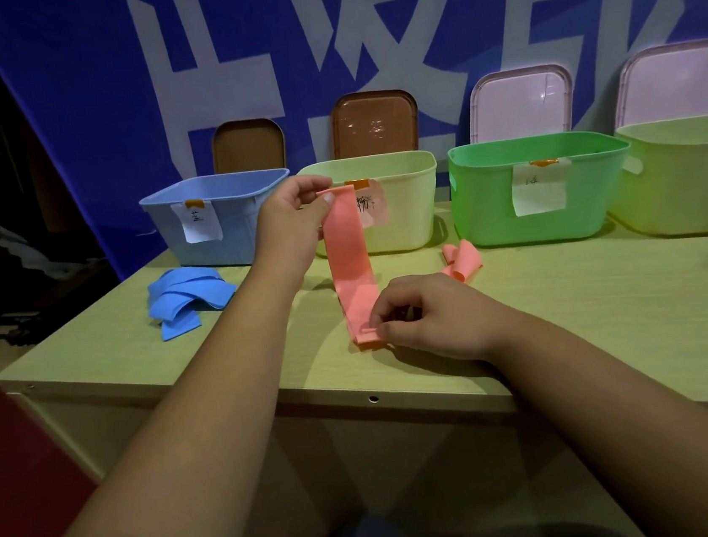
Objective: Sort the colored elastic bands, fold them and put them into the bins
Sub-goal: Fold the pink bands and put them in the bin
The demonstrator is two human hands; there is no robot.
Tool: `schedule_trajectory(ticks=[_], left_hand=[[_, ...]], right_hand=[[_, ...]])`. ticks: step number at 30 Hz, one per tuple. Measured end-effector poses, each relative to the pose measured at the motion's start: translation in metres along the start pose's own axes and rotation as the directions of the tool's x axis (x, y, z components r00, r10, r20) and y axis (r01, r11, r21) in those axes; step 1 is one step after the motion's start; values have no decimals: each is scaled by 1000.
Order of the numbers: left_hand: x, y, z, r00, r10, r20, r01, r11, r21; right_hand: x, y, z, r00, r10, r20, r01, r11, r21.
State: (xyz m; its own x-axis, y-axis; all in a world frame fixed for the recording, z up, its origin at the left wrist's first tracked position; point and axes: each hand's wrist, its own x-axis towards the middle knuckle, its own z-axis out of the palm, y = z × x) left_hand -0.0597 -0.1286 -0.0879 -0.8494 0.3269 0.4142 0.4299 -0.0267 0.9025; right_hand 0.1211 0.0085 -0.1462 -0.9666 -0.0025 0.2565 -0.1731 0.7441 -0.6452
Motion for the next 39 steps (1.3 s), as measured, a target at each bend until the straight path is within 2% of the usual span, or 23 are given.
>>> schedule_trajectory(ticks=[7, 16, 22, 33, 39], left_hand=[[5, -1, 7, 1000, 18, -2, -18, 1000, 10], [7, -4, 16, 999, 34, 19, -35, 999, 24], [8, -4, 15, 999, 32, 9, -33, 999, 41], [8, -6, 18, 1000, 15, 15, -15, 1000, 26], [9, -4, 17, 1000, 21, 17, -21, 1000, 21]], right_hand=[[0, 1, 1, 999, -14, 45, 15, 1000, -19], [1, 0, 2, 999, -41, 2, 41, 999, -11], [0, 4, 0, 998, -37, 59, 38, 999, -17], [3, 1, 2, 1000, -8, 15, 8, 1000, 14], [5, -1, 3, 995, -64, -76, 65, 998, 11]])
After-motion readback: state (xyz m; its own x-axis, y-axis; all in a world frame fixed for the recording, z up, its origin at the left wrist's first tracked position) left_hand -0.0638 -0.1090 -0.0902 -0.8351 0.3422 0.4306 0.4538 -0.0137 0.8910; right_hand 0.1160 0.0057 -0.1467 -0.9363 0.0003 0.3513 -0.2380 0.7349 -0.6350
